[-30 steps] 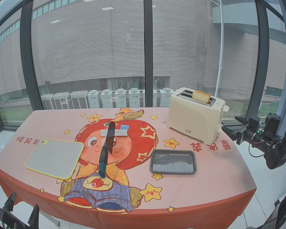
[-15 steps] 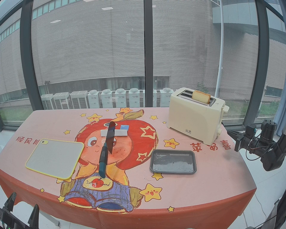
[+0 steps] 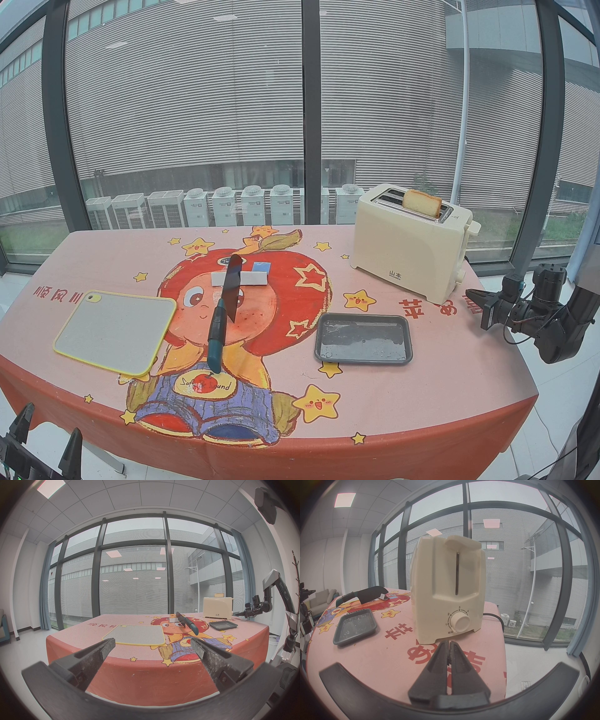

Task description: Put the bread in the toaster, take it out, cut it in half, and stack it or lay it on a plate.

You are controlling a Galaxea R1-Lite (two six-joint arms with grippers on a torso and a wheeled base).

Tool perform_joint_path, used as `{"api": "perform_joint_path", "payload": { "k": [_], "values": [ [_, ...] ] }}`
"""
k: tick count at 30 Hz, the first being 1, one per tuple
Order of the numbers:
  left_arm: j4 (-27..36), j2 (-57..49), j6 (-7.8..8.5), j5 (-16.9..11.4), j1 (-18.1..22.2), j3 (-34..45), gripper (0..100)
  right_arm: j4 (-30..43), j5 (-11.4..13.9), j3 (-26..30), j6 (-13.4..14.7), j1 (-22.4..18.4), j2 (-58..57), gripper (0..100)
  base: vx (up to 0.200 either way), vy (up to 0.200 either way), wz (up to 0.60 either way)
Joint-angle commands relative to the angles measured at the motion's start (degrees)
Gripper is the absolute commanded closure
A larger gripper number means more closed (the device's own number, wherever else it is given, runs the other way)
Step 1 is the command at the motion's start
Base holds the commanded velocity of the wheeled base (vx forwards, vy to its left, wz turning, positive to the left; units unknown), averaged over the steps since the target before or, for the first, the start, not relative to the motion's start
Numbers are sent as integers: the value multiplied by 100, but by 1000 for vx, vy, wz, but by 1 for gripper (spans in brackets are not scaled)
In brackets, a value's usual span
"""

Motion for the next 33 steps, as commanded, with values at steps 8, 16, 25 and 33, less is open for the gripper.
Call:
{"api": "perform_joint_path", "payload": {
  "k": [8, 16, 25, 33],
  "values": [
    [-1, 9, -1, 1, -1, 101, 0, -11, -67, -201, 9, 70, 221, 100, 0, 0, 0],
    [-1, 9, -1, 1, -1, 101, 0, 77, -234, -438, 18, 132, 300, 100, 0, 0, 0],
    [-1, 9, -1, 1, -1, 101, 0, 69, -278, -596, 27, 123, 441, 100, 0, 0, 0],
    [-1, 9, -1, 1, -1, 101, 0, 25, -287, -596, 27, 176, 432, 100, 0, 0, 0]
  ]
}}
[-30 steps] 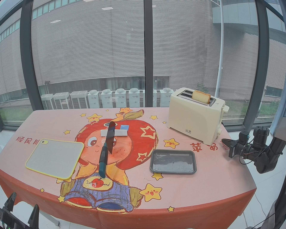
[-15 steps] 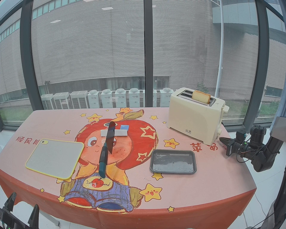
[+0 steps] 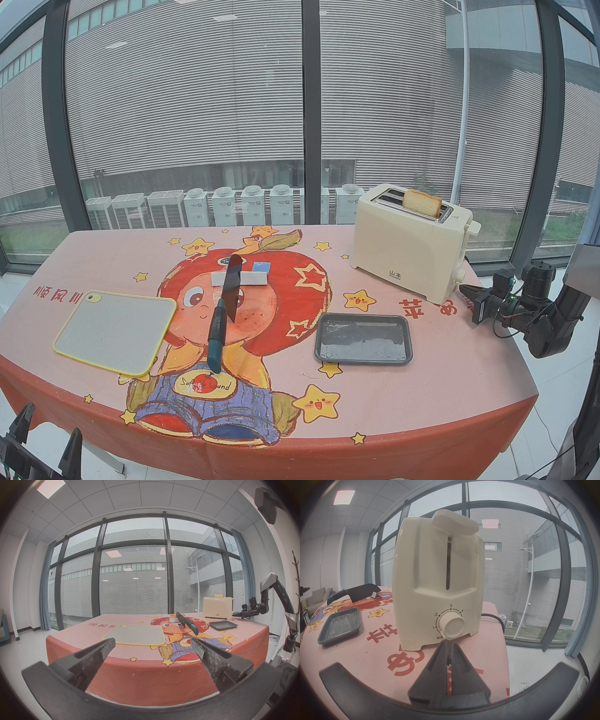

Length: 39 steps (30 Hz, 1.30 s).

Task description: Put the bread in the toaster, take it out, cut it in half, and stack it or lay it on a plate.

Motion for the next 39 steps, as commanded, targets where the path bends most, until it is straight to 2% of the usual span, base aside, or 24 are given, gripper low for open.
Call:
{"api": "perform_joint_path", "payload": {
  "k": [1, 39],
  "values": [
    [-1, 9, -1, 1, -1, 101, 0, -15, 1, -7, -1, 39, 7, 100, 0, 0, 0],
    [-1, 9, -1, 1, -1, 101, 0, -234, 1, 108, -10, 118, -125, 100, 0, 0, 0]
  ]
}}
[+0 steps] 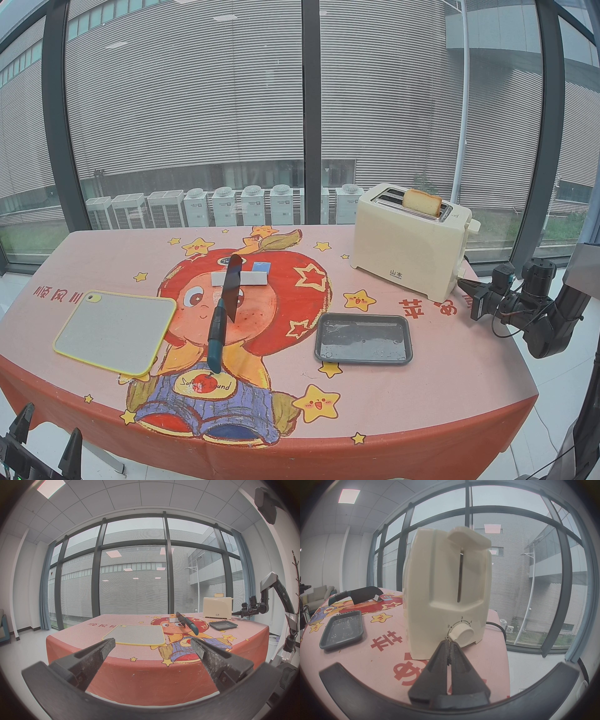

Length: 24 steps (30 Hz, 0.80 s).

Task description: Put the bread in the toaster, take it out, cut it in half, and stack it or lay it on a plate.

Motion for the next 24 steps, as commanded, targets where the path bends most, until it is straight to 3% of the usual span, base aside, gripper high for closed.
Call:
{"api": "perform_joint_path", "payload": {
  "k": [1, 11, 24],
  "values": [
    [-1, 9, -1, 1, -1, 101, 0, 7, 4, 48, -4, 36, -28, 100, 0, 0, 0],
    [-1, 9, -1, 1, -1, 101, 0, -37, 4, 329, -13, 177, -151, 100, 0, 0, 0],
    [-1, 9, -1, 1, -1, 101, 0, -63, 12, 602, 5, 168, -1337, 100, 0, 0, 0]
  ]
}}
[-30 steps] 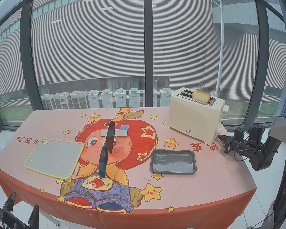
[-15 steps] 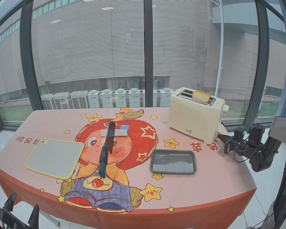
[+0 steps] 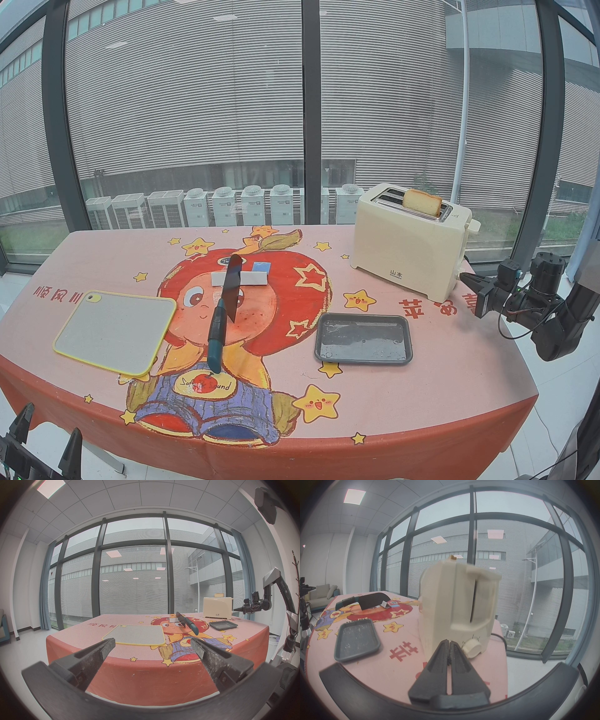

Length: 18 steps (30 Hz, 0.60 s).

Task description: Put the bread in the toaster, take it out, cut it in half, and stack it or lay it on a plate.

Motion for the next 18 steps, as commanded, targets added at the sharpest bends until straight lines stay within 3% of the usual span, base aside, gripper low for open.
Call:
{"api": "perform_joint_path", "payload": {
  "k": [1, 10, 18],
  "values": [
    [-1, 9, -1, 1, 2, 101, 0, 30, 5, 119, 4, 0, -583, 100, 0, 0, 0],
    [-1, 9, -1, 1, 2, 101, 0, -14, 14, -109, 48, -79, -882, 100, 0, 0, 0],
    [-1, 9, -1, 1, 2, 101, 0, -14, -13, -408, 425, -150, -1005, 100, 0, 0, 0]
  ]
}}
